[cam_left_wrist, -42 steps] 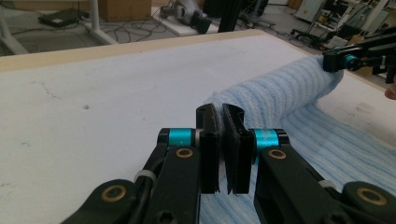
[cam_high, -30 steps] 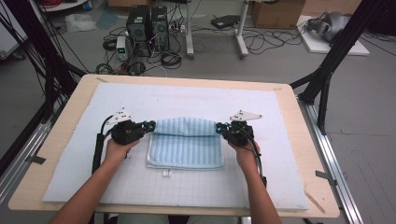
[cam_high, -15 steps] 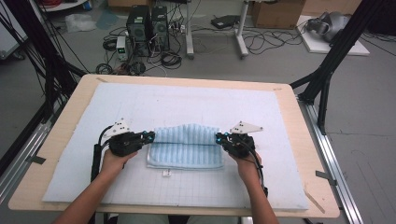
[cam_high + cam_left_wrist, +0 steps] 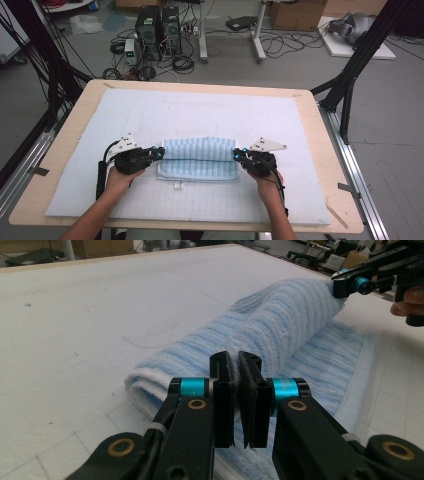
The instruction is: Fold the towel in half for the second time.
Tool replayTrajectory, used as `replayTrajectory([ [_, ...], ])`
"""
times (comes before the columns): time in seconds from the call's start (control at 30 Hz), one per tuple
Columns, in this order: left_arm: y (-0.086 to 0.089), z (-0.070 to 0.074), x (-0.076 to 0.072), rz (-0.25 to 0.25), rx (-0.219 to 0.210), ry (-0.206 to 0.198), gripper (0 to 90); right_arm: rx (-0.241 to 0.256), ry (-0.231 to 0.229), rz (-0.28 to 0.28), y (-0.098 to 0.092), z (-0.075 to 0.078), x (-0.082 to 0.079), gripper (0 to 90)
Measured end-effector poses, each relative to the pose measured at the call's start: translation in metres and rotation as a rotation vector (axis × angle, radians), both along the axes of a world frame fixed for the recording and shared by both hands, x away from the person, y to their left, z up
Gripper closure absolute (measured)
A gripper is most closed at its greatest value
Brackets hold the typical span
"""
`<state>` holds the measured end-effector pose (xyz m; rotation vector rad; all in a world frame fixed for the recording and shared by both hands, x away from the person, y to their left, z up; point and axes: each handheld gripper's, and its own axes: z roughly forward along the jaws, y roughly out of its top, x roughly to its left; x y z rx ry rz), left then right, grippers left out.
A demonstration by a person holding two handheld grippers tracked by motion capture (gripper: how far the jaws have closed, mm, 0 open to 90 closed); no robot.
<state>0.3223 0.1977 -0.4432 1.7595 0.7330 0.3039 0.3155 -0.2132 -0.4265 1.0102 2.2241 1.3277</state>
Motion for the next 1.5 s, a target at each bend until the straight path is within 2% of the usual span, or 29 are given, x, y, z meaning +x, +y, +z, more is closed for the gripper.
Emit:
replayTrajectory([
  [0.47,0.001,-0.002,-0.02,0.021,0.013,-0.023,84.6,-0.006,-0.011,0.009,-0.002,-0.002,-0.023,84.2],
  [0.8,0.004,-0.004,-0.033,0.031,0.014,-0.016,84.2,-0.012,-0.02,0.019,-0.002,-0.001,-0.037,84.3],
  [1.03,0.005,-0.005,-0.041,0.021,0.012,-0.001,84.2,-0.018,-0.013,0.016,-0.004,-0.002,-0.043,84.4],
  [1.17,0.008,-0.005,-0.045,0.023,0.0,0.028,83.2,-0.015,0.02,0.023,-0.005,-0.004,-0.046,83.6],
  [1.23,0.011,-0.004,-0.046,0.04,-0.016,0.04,77.7,-0.019,0.029,0.017,-0.006,-0.005,-0.047,79.4],
  [1.27,0.012,-0.002,-0.045,0.054,-0.036,0.043,73.8,-0.01,0.028,0.012,-0.006,-0.004,-0.047,71.6],
  [1.3,0.015,0.002,-0.045,0.089,-0.065,0.054,67.0,0.009,0.027,-0.006,-0.008,-0.003,-0.047,62.9],
  [1.33,0.016,0.004,-0.044,0.104,-0.084,0.062,60.3,0.058,0.028,-0.025,-0.01,0.0,-0.047,57.5],
  [1.37,0.017,0.008,-0.043,0.116,-0.106,0.063,59.1,0.092,0.02,-0.035,-0.011,0.002,-0.047,52.5],
  [1.43,0.017,0.012,-0.04,0.125,-0.131,0.052,55.5,0.157,-0.004,-0.056,-0.013,0.008,-0.046,48.7],
  [1.5,0.014,0.012,-0.036,0.118,-0.119,0.054,55.5,0.173,-0.03,-0.067,-0.01,0.012,-0.045,48.4],
])
